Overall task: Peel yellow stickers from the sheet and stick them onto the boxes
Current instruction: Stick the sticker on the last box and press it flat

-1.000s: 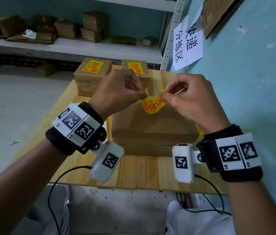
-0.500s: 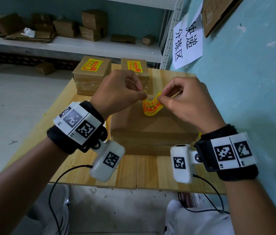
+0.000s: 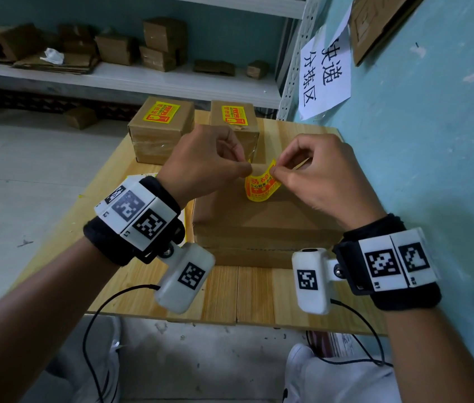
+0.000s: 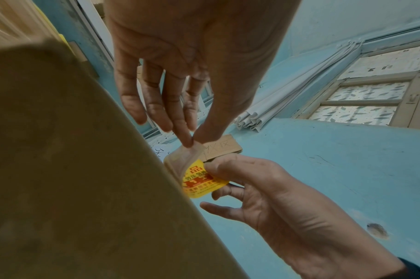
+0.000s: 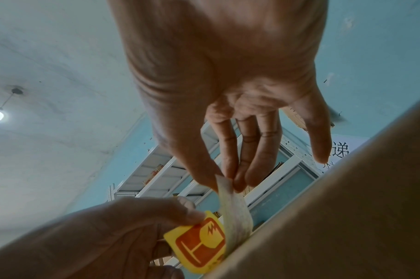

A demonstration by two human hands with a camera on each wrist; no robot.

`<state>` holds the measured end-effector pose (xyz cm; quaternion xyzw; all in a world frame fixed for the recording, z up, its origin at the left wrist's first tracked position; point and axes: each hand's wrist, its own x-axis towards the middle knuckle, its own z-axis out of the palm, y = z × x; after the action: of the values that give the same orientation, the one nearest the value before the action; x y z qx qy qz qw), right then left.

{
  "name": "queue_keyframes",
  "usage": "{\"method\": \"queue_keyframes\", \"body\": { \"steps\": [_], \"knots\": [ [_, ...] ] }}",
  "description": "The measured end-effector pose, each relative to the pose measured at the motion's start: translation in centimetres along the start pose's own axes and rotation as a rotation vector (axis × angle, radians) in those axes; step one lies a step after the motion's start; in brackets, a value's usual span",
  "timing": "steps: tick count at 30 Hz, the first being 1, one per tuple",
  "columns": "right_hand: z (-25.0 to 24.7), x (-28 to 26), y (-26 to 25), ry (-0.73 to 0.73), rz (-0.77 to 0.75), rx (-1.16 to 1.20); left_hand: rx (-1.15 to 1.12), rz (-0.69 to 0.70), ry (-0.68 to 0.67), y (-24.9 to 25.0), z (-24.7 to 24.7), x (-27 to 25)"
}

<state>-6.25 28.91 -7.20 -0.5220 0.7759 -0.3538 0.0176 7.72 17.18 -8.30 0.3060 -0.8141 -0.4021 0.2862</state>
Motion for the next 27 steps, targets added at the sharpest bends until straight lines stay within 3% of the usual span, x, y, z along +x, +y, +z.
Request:
{"method": "queue_keyframes", "body": {
  "steps": [27],
  "knots": [
    [0.17, 0.11, 0.81, -0.014, 0.013, -0.055, 0.075, 0.009, -0.021, -0.80, -0.25, 0.17]
  ]
}}
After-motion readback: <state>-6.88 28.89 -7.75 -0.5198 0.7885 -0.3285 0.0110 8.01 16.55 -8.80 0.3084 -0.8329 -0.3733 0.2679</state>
